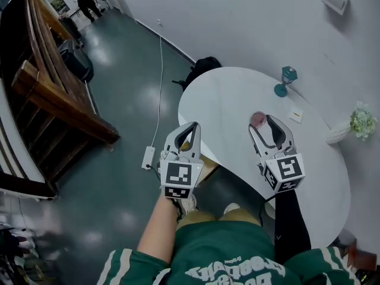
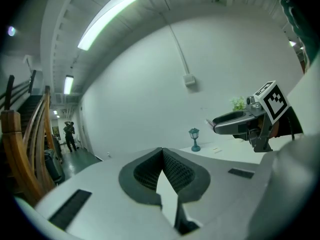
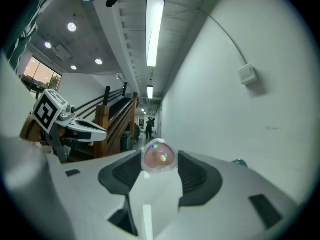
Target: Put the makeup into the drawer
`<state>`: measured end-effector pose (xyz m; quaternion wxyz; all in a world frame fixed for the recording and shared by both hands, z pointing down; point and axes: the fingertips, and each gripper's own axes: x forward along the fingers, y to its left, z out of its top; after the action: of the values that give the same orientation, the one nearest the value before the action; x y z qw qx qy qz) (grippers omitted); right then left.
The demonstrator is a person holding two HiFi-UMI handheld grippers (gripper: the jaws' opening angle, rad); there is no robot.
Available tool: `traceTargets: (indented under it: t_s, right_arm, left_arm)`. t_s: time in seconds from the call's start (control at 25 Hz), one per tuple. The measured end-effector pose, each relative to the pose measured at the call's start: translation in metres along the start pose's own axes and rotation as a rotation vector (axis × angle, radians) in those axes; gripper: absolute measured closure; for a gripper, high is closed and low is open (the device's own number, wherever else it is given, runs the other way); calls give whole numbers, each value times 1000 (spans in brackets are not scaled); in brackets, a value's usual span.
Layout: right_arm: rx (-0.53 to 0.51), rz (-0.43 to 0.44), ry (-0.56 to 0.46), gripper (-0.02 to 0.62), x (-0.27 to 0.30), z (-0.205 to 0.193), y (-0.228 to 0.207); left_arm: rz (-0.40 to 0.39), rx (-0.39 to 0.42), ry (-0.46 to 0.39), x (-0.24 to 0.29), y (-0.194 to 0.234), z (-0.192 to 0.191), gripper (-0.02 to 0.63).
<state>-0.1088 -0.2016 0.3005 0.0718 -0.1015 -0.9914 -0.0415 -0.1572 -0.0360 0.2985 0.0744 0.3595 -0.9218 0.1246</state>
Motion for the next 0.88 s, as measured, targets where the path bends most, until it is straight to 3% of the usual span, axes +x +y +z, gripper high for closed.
traceTargets:
  t_s: [0.32, 0.64, 0.88]
  right_arm:
    - [15, 152, -35, 359, 77, 21, 100]
    - [14, 203, -19, 359, 117, 20, 160]
    - [7, 254, 115, 359, 139, -24, 194]
  left_arm:
    - [121, -24, 34, -40, 101, -34, 607]
    - [181, -45, 59, -69, 165, -62, 607]
    - [177, -47, 62, -74, 178, -78, 607]
